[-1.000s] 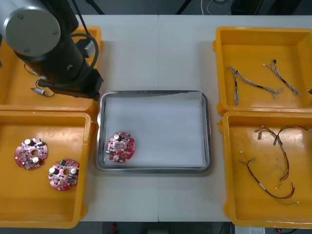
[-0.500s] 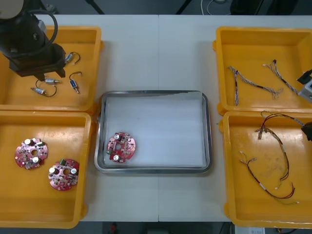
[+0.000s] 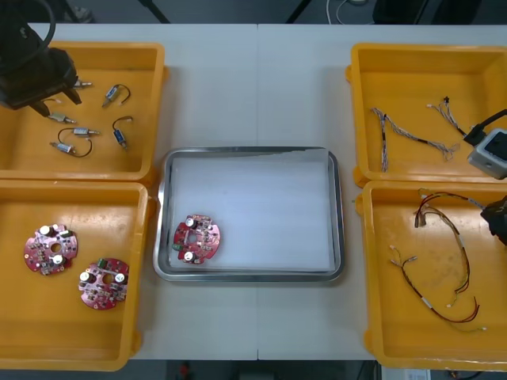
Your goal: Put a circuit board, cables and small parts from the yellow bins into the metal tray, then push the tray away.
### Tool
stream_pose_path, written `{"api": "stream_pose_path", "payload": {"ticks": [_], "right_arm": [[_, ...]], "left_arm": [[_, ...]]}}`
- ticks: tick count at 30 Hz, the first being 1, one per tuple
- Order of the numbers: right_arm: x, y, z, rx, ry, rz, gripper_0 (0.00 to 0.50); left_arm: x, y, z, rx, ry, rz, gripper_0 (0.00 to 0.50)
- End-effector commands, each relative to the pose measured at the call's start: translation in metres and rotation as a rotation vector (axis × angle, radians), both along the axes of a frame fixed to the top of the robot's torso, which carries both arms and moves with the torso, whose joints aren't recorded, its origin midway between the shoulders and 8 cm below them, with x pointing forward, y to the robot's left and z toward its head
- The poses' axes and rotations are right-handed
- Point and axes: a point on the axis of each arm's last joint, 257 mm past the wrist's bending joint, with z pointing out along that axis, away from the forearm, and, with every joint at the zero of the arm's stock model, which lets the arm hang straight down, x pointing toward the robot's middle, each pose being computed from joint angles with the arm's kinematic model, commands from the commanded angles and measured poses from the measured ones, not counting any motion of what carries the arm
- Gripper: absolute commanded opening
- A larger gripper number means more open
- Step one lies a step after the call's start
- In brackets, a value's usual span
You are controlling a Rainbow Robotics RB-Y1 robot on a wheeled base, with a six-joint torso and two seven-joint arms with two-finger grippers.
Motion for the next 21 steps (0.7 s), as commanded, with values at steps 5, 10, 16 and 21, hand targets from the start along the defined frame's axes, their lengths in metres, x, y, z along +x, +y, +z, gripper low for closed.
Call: {"api": "stream_pose_path", "payload": {"ticks": [5,10,16,21], "right_arm": [[0.002,0.001,0.014,-0.053,-0.041,0.014,0.000],[0.005,-0.005,0.015,-0.065,-0.054,-0.009,0.000],[0.002,-0.002,0.012,-0.053,-0.040,-0.004,0.000],[0.003,-0.005,0.013,-0.059,-0.045,-0.014,0.000]], "left_arm": [[0.030,0.025,0.036,-0.033,-0.116,0.097,0.500],[0.038,0.033,0.035,-0.032,-0.143,0.114,0.500],[0.053,0.037,0.025,-0.049,-0.178,0.132,0.500],[0.062,0.041,0.014,-0.047,-0.193,0.143,0.500]]}}
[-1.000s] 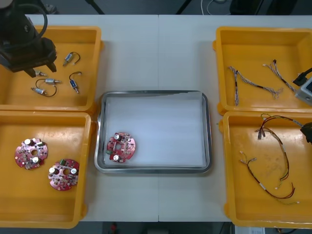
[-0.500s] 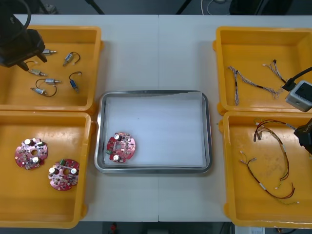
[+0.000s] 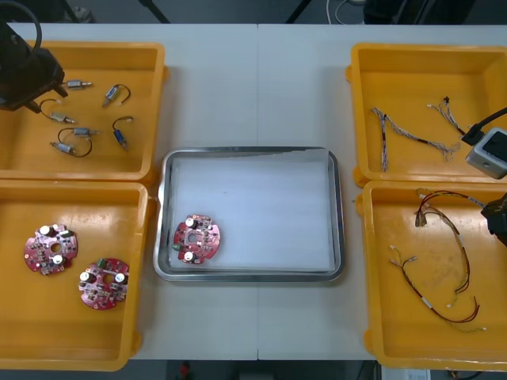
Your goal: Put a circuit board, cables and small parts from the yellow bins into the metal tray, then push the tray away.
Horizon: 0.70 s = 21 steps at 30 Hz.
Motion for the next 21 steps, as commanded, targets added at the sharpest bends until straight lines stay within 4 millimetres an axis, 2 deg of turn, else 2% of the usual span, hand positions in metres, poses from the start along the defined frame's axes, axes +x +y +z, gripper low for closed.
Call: {"api": "stream_pose_path", "payload": {"ticks": [1,8,10,14,21], "right_arm": [[0.001,-0.003,0.011,-0.035,-0.028,-0.009,0.000],[0.000,-0.002,0.011,-0.034,-0.025,-0.002,0.000],[0.002,0.004,0.014,-0.028,-0.030,0.018,0.000],[0.007,0.028,0.022,-0.037,-0.038,0.100,0.000],[0.018,0.081,0.033,-0.107,-0.059,0.283,0.000]], "left_arm": [[0.023,-0.005,0.032,-0.001,-0.090,-0.004,0.500],[0.036,-0.001,0.013,0.039,-0.111,-0.005,0.500],[0.038,0.001,0.007,0.035,-0.113,0.002,0.500],[0.043,0.002,-0.002,0.029,-0.121,0.009,0.500],[0.050,0.000,-0.016,0.053,-0.133,0.001,0.500]]}}
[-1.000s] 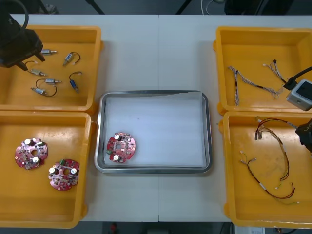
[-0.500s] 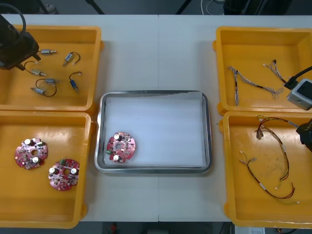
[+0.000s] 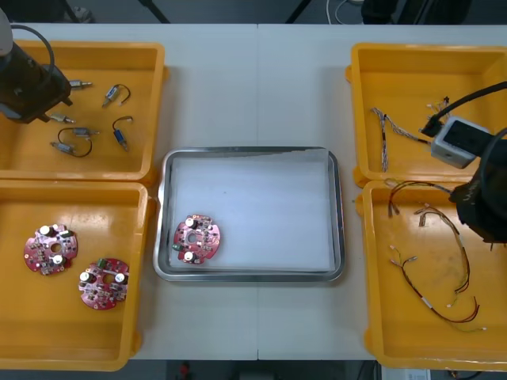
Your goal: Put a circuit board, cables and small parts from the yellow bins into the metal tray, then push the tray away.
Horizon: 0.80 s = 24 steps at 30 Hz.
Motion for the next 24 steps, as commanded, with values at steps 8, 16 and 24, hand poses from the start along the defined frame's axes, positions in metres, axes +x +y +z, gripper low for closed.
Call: {"api": "stream_pose_path", "payload": {"ticks": [8,16,24], "right_arm": [[0.009,0.091,0.019,-0.140,-0.076,0.276,0.000],[0.015,0.167,0.000,-0.136,-0.042,0.403,0.000],[0.020,0.205,-0.032,-0.223,-0.021,0.455,0.000]], "left_arm": [[0.024,-0.011,0.004,0.086,-0.051,-0.059,0.500],[0.026,-0.010,-0.007,0.096,-0.064,-0.059,0.500],[0.026,-0.004,-0.015,0.113,-0.067,-0.057,0.500]]}}
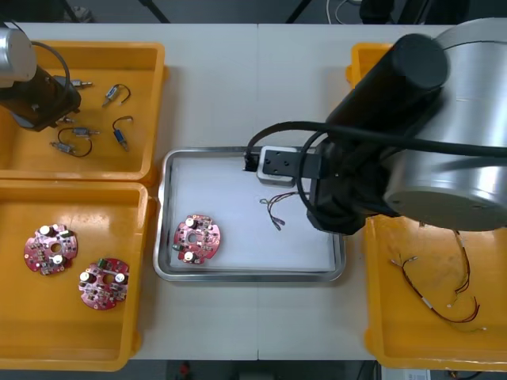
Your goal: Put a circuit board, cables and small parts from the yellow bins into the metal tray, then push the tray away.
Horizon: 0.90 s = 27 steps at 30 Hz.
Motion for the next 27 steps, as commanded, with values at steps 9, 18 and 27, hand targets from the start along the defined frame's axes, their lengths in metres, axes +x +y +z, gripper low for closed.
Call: {"api": "stream_pose_path", "payload": {"ticks": [9,18,27], "right_arm": [[0.005,0.044,-0.058,-0.118,-0.027,0.104,0.000],[0.015,0.059,-0.112,-0.117,0.023,0.144,0.000],[0.025,0.059,-0.132,-0.116,0.029,0.147,0.000]], "left_arm": [[0.007,-0.001,-0.006,0.080,-0.018,-0.057,0.500],[0.001,0.006,-0.021,0.089,-0.004,-0.057,0.500],[-0.001,0.008,-0.022,0.099,0.000,-0.063,0.000]]}}
